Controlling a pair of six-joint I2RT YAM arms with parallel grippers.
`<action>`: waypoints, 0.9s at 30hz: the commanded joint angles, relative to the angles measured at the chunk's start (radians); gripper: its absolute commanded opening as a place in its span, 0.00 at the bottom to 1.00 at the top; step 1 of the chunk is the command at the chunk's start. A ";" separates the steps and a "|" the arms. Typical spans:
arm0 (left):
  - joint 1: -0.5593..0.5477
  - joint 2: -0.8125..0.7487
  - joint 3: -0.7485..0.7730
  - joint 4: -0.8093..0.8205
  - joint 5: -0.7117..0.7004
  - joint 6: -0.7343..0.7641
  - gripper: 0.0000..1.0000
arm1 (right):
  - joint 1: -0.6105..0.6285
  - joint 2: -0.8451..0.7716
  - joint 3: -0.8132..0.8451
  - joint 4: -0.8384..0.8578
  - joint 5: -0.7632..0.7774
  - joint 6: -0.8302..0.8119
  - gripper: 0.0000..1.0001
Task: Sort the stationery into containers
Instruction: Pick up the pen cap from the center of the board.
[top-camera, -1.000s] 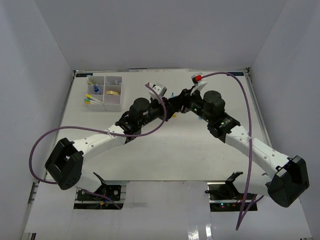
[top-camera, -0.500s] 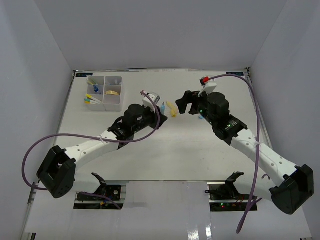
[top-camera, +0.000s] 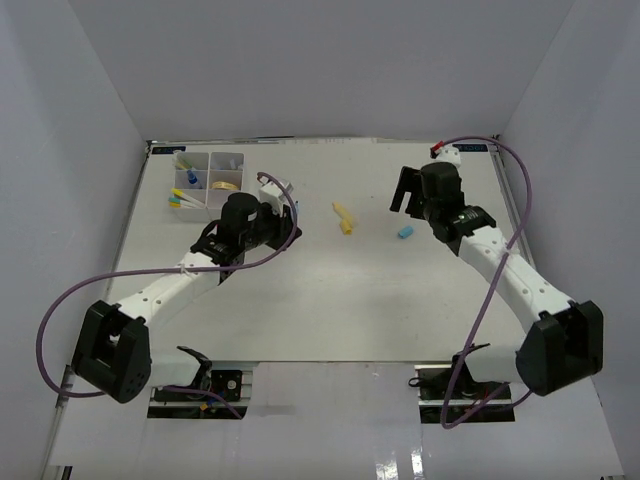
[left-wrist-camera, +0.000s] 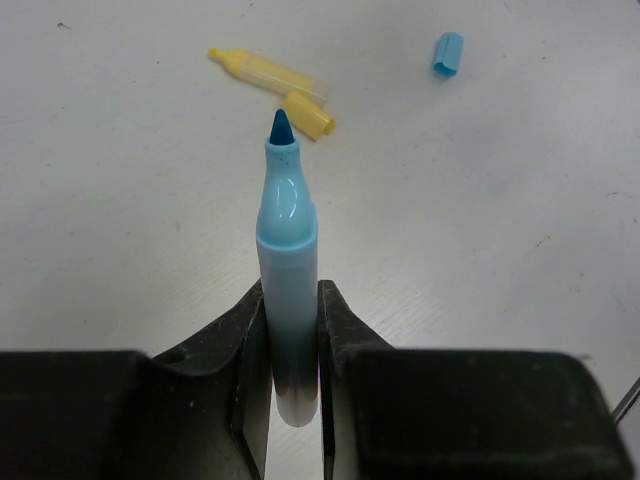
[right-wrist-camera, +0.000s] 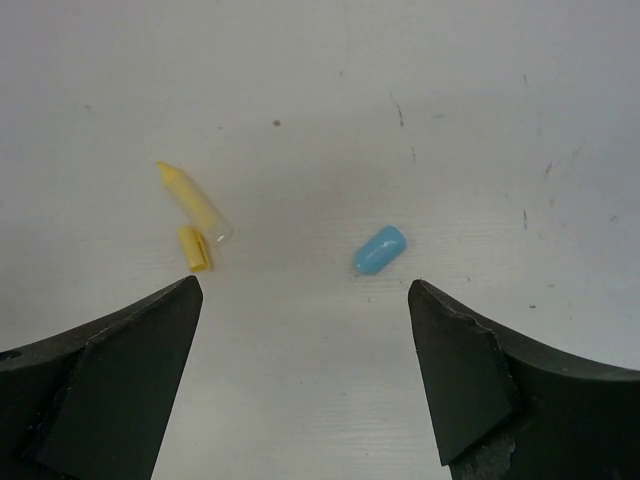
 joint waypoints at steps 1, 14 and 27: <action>0.006 -0.068 -0.009 0.053 0.065 0.027 0.00 | -0.011 0.143 0.108 -0.149 0.039 0.048 0.90; 0.004 -0.131 -0.058 0.027 -0.002 0.034 0.00 | -0.051 0.603 0.367 -0.347 0.199 0.319 0.88; -0.032 -0.152 -0.051 -0.008 -0.022 0.053 0.00 | -0.097 0.761 0.433 -0.400 0.160 0.474 0.71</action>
